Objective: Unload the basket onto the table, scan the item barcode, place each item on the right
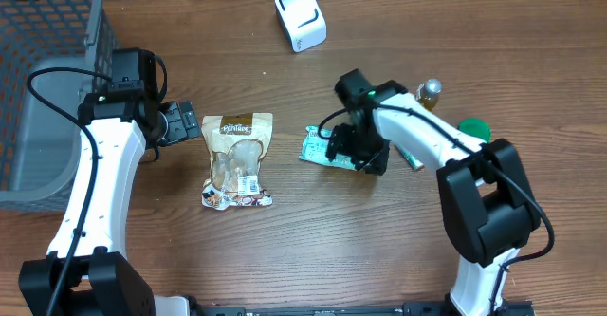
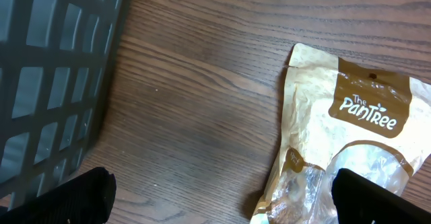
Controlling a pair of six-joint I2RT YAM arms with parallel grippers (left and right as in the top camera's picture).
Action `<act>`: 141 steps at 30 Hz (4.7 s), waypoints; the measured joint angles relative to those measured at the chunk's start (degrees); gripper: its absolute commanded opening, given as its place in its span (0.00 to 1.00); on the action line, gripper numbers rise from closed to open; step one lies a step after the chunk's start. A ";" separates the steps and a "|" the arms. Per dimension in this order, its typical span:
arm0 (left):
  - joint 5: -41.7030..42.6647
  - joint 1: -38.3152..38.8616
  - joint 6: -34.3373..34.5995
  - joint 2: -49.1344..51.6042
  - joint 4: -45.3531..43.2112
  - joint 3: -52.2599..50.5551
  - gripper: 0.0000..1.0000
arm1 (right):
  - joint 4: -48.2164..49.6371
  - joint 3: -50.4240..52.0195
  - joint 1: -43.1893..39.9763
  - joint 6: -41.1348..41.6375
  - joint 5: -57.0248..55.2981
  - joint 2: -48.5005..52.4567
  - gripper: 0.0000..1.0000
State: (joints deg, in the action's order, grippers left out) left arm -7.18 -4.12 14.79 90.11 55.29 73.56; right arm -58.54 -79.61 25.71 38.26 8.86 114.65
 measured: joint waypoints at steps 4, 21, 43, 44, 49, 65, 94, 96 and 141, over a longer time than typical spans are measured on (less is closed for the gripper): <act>0.00 0.00 0.00 0.00 -0.02 0.00 1.00 | 0.44 0.00 -1.38 -1.27 0.81 -0.02 0.78; 0.00 0.00 0.00 0.00 -0.02 0.00 1.00 | 6.60 0.00 -1.57 -2.23 1.33 -0.04 0.71; 0.02 0.00 0.00 0.00 0.00 0.00 1.00 | 8.00 0.00 -1.57 -2.27 1.29 1.16 0.57; 0.02 0.00 0.00 0.00 0.00 0.00 1.00 | 8.02 -0.02 -1.57 -2.27 1.31 1.16 0.57; 0.02 0.00 0.00 0.00 0.00 0.00 0.99 | 8.26 0.00 -1.57 -2.25 1.29 1.16 0.57; 0.02 0.00 0.00 0.00 0.00 0.00 1.00 | 13.11 2.34 -1.64 -2.25 2.23 1.11 0.51; 0.02 0.00 0.00 0.00 0.00 0.00 1.00 | 12.46 2.80 -1.68 -4.61 2.95 0.57 0.61; 0.02 0.00 0.00 0.00 0.00 0.00 1.00 | 12.39 2.80 -1.68 -4.70 2.91 0.52 0.61; 0.02 0.00 0.00 0.00 -0.02 0.00 0.99 | 18.25 9.18 -1.68 -6.60 1.92 -3.39 0.42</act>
State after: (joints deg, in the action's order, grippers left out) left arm -7.16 -4.12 14.79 90.11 55.27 73.56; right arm -40.29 -70.43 24.03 31.66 10.79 111.26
